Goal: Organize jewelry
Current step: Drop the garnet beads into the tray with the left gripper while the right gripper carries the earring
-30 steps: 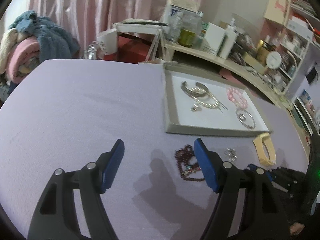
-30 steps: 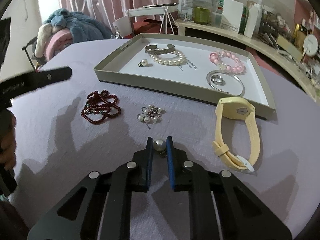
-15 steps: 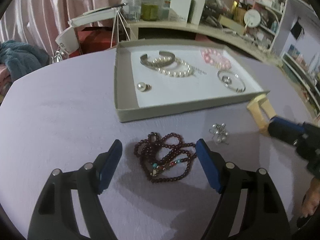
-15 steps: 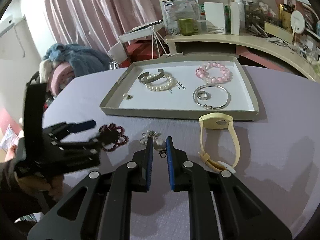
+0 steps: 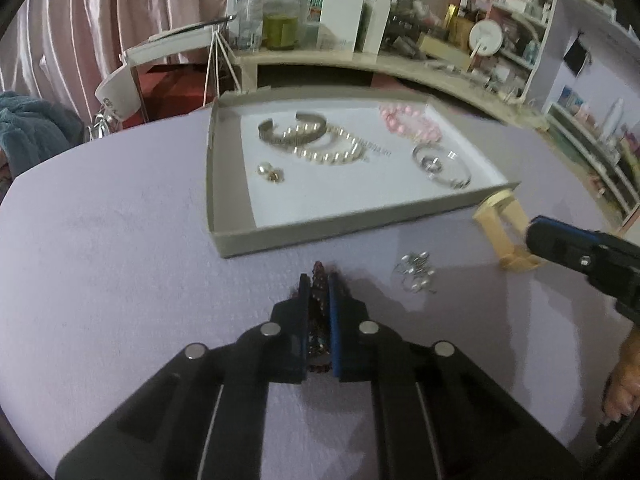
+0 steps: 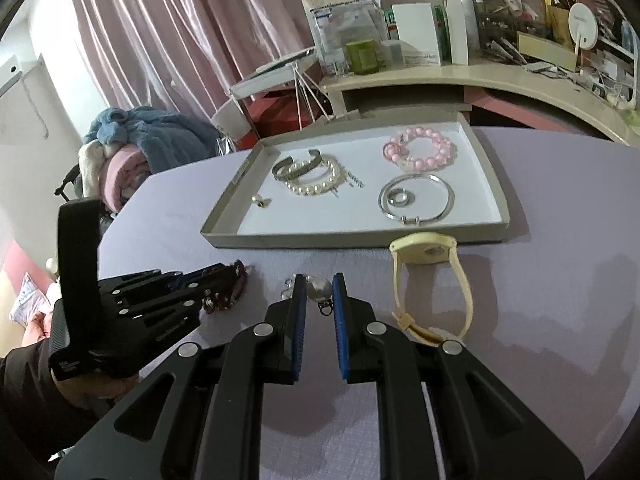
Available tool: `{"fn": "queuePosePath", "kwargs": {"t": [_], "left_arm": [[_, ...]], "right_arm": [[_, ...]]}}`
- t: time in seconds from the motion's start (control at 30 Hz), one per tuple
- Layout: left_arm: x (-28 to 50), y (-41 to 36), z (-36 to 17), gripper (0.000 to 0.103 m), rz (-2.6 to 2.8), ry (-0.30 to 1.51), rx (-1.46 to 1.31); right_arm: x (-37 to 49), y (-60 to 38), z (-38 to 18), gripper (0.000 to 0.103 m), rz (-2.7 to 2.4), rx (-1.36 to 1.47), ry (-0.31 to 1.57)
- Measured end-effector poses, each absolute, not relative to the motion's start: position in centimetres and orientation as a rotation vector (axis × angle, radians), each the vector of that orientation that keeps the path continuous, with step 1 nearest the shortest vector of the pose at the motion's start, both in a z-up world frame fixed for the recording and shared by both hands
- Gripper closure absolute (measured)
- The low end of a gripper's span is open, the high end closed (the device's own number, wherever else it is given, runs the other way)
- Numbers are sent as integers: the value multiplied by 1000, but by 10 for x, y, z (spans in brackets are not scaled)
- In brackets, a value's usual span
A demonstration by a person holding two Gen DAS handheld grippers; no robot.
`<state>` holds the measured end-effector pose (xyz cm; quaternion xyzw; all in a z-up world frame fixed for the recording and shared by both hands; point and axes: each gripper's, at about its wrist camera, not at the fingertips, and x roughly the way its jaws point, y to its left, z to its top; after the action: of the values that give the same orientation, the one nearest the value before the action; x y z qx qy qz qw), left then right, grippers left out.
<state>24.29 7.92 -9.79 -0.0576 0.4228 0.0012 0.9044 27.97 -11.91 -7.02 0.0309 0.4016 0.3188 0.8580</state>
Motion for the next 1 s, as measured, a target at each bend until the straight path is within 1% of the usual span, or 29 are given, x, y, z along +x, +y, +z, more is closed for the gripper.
{"fn": "queuePosePath", "kwargs": {"t": [0.3, 0.57, 0.7, 1.0], "left_arm": [[231, 97, -19, 95, -26, 682, -155], [242, 108, 38, 95, -30, 565, -170], [257, 104, 51, 95, -41, 544, -162], [299, 96, 61, 95, -71, 533, -167]], "right_arm": [[287, -131, -50, 89, 651, 95, 778], [293, -137, -34, 89, 640, 110, 725], [296, -137, -32, 89, 639, 113, 715], [301, -141, -34, 89, 621, 114, 717]]}}
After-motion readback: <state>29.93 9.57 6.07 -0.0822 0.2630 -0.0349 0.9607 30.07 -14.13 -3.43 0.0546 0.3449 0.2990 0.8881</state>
